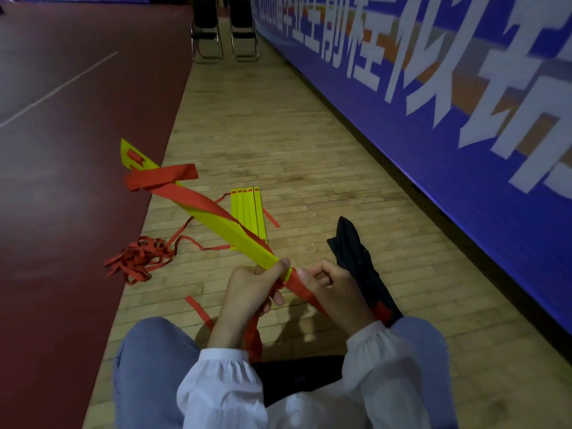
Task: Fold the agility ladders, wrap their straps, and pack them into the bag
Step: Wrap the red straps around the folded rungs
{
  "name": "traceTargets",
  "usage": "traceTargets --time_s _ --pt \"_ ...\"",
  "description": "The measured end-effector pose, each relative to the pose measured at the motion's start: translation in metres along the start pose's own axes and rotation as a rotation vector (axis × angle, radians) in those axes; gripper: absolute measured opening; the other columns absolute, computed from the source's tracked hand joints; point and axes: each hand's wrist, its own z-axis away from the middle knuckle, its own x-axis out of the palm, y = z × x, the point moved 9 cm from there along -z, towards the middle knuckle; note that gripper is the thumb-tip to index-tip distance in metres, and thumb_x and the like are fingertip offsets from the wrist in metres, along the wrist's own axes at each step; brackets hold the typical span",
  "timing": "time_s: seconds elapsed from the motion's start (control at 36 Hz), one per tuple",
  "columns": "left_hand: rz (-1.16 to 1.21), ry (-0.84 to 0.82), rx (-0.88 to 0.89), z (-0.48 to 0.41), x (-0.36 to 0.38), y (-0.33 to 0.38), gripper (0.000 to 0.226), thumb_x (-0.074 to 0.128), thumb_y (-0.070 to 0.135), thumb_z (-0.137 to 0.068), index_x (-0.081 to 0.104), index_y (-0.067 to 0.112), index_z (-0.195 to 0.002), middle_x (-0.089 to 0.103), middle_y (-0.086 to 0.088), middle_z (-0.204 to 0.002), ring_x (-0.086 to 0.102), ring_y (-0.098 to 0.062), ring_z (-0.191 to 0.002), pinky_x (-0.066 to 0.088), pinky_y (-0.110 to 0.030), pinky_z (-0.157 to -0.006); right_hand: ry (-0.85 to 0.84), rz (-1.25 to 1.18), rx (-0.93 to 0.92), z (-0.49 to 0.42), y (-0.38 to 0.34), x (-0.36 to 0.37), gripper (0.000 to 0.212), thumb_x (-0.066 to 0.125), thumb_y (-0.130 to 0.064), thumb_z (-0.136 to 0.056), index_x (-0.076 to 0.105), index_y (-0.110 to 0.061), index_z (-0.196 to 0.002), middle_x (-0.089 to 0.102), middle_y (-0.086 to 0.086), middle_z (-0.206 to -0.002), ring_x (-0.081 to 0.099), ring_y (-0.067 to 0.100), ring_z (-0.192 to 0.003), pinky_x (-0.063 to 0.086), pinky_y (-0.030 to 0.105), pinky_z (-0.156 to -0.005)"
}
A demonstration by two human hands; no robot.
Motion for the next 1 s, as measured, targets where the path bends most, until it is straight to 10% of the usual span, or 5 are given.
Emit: traceTargets --time_s 0.42,0.81,1.0 --pt "-0.022 -0.080 0.015 0.006 0.010 0.007 0.050 0.068 0.037 -0.086 0.069 -0.013 -0.082 0.063 -0.015 -0.053 0.041 -0.016 -0.033 0.032 -0.021 -0.035 -0.200 -0.159 0.134 0.009 0.011 0.013 0.051 0.046 -0.058 -0.079 0.073 -0.015 -0.084 0.073 -0.001 -0.076 0.064 0.004 -0.064 0.044 0.015 -0.058" --pt "0.065 -0.261 -0.135 0.012 0.019 -0.001 0.049 0.060 0.045 -0.089 0.065 -0.001 -0.102 0.072 -0.020 -0.077 0.060 -0.022 -0.045 0.047 -0.022 -0.041 -0.069 -0.144 0.064 0.004 0.014 0.006 0.019 0.066 -0.043 -0.087 0.071 -0.028 -0.097 0.069 -0.018 -0.075 0.066 0.002 -0.083 0.049 0.028 -0.080" --pt "0.068 -0.266 -0.112 0.010 0.016 0.000 0.048 0.057 0.046 -0.091 0.070 -0.001 -0.094 0.072 -0.022 -0.080 0.057 -0.019 -0.042 0.043 -0.020 -0.039 0.037 -0.082 0.065 0.004 0.016 -0.003 0.053 0.057 -0.073 -0.059 0.061 -0.041 -0.100 0.069 -0.010 -0.088 0.066 0.006 -0.087 0.054 0.040 -0.086"
